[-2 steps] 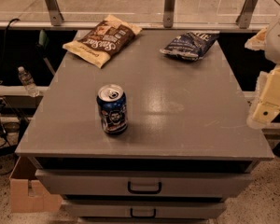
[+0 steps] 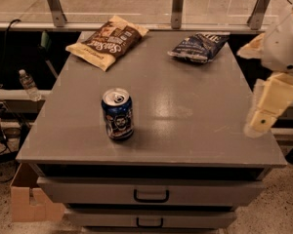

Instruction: Pick pepsi can

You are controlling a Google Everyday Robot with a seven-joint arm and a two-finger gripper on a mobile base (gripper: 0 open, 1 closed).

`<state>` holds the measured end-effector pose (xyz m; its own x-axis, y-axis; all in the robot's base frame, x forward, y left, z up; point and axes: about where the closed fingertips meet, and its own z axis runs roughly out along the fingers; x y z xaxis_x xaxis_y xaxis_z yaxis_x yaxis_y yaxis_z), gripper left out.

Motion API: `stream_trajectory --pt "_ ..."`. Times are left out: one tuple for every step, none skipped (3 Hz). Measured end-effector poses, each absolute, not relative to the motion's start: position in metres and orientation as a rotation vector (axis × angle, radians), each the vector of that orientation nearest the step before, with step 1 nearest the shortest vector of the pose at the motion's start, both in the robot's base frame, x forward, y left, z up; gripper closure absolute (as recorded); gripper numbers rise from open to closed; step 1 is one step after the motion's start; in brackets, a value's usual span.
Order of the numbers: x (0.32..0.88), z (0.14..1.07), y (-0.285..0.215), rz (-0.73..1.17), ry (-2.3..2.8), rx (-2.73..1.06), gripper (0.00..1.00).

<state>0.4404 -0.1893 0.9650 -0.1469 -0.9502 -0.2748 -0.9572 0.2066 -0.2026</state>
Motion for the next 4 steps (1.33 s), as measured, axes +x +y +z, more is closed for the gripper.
stream_trajectory --pt "0.439 0.935 -0.116 0.298 1.957 -1.921 0.00" --pt "0.432 0.914 -0.041 0.551 1.766 -2.006 0.00" --pt "0.427 0.903 0.015 0.742 1.622 -2.027 0.00" --pt "0.418 0.898 0.059 0.912 1.510 -1.998 0.00"
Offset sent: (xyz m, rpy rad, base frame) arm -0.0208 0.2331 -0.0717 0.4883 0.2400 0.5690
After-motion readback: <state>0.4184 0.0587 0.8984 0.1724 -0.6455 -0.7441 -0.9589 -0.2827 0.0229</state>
